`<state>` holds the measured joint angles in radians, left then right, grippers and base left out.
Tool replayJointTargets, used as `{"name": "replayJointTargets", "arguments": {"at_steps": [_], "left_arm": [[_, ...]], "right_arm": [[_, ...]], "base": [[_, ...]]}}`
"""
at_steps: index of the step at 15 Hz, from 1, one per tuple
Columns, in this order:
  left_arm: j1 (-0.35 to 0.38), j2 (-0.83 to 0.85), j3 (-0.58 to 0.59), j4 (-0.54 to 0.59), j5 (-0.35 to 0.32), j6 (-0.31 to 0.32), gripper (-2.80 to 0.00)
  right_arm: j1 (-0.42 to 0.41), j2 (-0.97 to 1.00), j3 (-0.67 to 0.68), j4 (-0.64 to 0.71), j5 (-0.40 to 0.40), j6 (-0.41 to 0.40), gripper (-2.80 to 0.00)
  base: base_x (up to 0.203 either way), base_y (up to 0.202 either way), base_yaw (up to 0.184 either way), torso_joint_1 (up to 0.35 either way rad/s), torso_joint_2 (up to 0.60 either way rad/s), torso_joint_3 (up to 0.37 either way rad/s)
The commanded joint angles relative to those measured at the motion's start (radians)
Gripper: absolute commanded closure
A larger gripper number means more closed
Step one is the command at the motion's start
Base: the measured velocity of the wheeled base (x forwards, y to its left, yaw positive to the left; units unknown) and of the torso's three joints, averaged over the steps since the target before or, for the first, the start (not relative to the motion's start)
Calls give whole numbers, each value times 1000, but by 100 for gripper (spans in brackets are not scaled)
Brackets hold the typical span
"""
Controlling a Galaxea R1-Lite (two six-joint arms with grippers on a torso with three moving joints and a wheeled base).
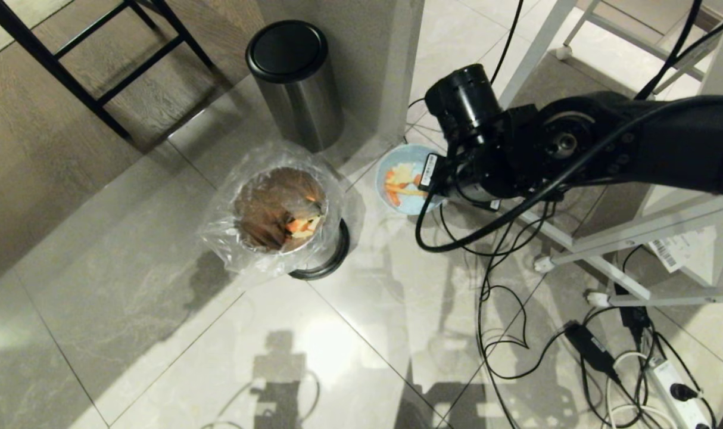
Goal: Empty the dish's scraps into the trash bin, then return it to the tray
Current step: Move the bowl over the trash can
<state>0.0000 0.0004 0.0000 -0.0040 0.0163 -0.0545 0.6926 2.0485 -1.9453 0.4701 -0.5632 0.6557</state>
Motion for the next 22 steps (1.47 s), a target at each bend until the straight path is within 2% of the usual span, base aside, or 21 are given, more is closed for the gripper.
{"name": "replayJointTargets", "arguments": {"at_steps": [1,6,15,22], "left_arm": [[0,1,0,-1,1,-1,0],[0,1,0,-1,1,-1,0],[0,1,0,-1,1,-1,0],[0,1,0,-1,1,-1,0]], "right_arm": [[-1,-1,-1,-28,-3,-2,0],[34,5,1,-102,9,-36,0],[134,32,29,-90,39,8,0],[140,9,83,-85,39,11,0]], "base": [[0,0,0,0,0,0],[0,0,0,0,0,0],[0,0,0,0,0,0],[0,0,0,0,0,0]]}}
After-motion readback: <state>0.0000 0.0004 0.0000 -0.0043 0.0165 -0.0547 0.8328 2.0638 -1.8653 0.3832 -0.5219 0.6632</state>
